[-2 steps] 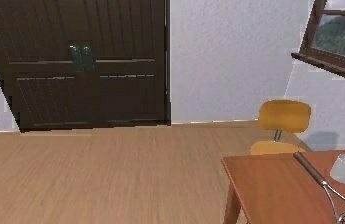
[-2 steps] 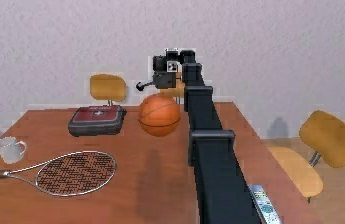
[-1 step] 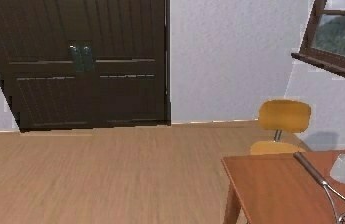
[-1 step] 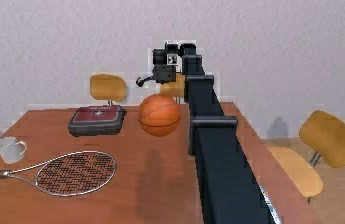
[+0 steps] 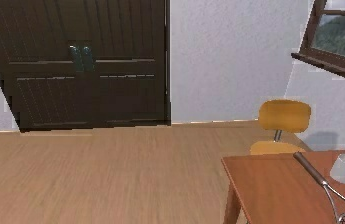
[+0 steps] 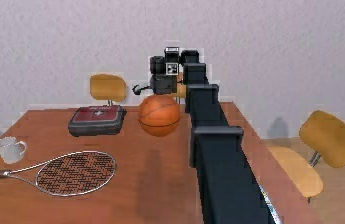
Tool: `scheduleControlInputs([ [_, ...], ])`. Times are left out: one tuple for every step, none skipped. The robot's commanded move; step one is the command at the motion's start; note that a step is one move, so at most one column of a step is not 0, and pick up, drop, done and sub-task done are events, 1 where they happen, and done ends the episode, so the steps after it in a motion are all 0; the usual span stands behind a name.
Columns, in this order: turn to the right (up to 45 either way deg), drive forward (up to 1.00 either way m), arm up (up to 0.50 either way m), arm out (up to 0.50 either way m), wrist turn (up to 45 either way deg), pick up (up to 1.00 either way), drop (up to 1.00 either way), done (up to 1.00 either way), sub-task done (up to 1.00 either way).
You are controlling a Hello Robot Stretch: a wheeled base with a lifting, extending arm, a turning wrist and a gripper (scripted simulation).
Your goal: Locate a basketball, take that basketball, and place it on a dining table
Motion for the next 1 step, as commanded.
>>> scheduleControlInputs([
  [0.0,0.0,0.0,0.0,0.0,0.0,0.0,1.0,0.0],
])
